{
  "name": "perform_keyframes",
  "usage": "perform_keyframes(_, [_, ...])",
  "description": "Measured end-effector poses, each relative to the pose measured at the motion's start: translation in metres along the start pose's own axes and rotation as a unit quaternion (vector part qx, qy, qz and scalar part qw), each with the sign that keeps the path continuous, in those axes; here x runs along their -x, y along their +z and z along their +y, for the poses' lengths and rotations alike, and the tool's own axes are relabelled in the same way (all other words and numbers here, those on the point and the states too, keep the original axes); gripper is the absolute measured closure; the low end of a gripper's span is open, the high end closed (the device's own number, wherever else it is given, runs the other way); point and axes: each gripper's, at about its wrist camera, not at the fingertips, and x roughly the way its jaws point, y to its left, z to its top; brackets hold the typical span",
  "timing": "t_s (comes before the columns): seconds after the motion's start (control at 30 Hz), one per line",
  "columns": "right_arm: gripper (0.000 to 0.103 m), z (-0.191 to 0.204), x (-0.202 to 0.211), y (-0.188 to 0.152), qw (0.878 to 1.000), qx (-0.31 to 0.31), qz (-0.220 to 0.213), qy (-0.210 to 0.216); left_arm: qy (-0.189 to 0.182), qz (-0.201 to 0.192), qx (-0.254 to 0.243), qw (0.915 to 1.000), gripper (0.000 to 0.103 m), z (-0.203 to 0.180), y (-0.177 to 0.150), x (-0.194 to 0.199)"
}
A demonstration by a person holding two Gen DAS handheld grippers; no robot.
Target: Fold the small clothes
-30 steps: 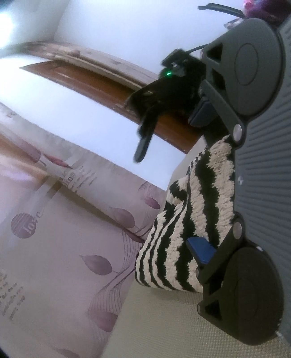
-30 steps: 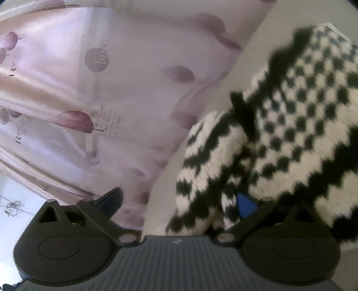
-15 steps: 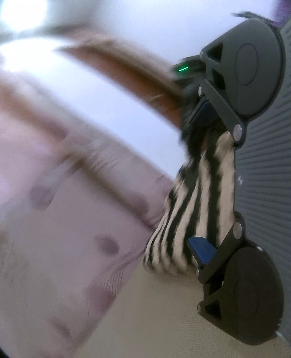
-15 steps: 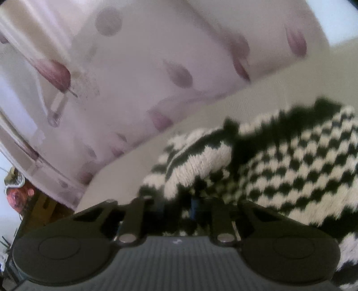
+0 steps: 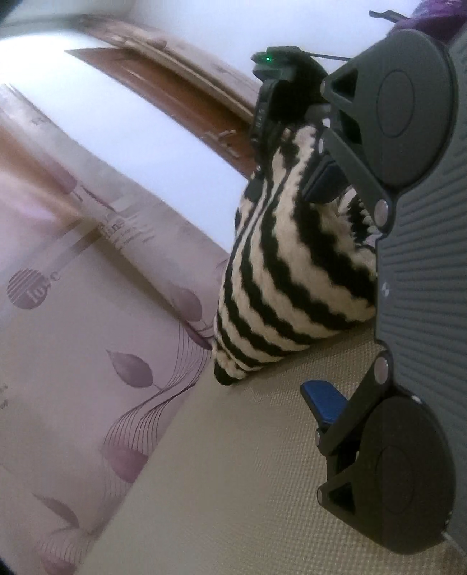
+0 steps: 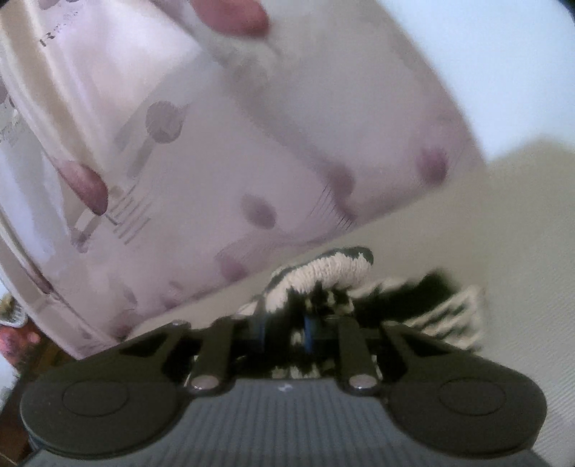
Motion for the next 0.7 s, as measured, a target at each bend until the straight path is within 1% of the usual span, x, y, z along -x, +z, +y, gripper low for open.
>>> perform_keyframes(0.1, [0.085,-0.011,0.015,0.009,0.999,0.029,-0.012,-0.022,0.006,0.004,0.014,0.9999,0.0,0.004,-0.001,-0.005])
perform_keyframes(0.17, [0.085,-0.031,0.014,0.006,0.999,0.027,0.006,-0.043,0.009,0.007,0.03,0.9995,0.0,0.01,0.001,-0.009])
perform_keyframes(0.2, [0.085,-0.046,0.008,-0.001,0.998,0.018,0.023,-0.055,0.01,0.007,0.035,0.9993,0.0,0.013,0.001,-0.009])
perform_keyframes(0.23, [0.085,-0.059,0.003,-0.007,0.997,0.008,0.039,-0.062,0.011,0.008,0.038,0.9992,0.0,0.014,0.001,-0.01])
perform_keyframes(0.3, [0.085,-0.078,-0.006,-0.022,0.996,-0.009,0.059,-0.072,0.014,0.01,0.035,0.9992,0.0,0.014,0.003,-0.009])
perform_keyframes(0.37, [0.085,-0.088,-0.007,-0.028,0.997,-0.025,0.052,-0.059,0.015,0.012,0.023,0.9995,0.0,0.011,0.004,-0.009])
perform_keyframes(0.43, [0.085,-0.088,-0.006,-0.029,0.997,-0.032,0.045,-0.053,0.017,0.015,0.013,0.9997,0.0,0.008,0.004,-0.009])
perform_keyframes(0.5, [0.085,-0.083,-0.005,-0.028,0.998,-0.026,0.038,-0.047,0.02,0.015,0.005,0.9997,0.0,0.004,0.003,-0.008])
perform_keyframes(0.6, [0.085,-0.077,0.002,-0.026,0.999,-0.009,0.019,-0.026,0.02,0.01,0.006,0.9997,0.0,0.003,0.005,-0.006])
perform_keyframes(0.67, [0.083,-0.083,-0.006,-0.032,0.998,-0.009,0.042,-0.039,0.024,0.001,0.002,0.9997,0.0,-0.001,0.008,-0.003])
perform_keyframes(0.7, [0.082,-0.088,-0.01,-0.034,0.998,-0.014,0.053,-0.036,0.023,-0.008,0.0,0.9997,0.0,-0.007,0.01,-0.001])
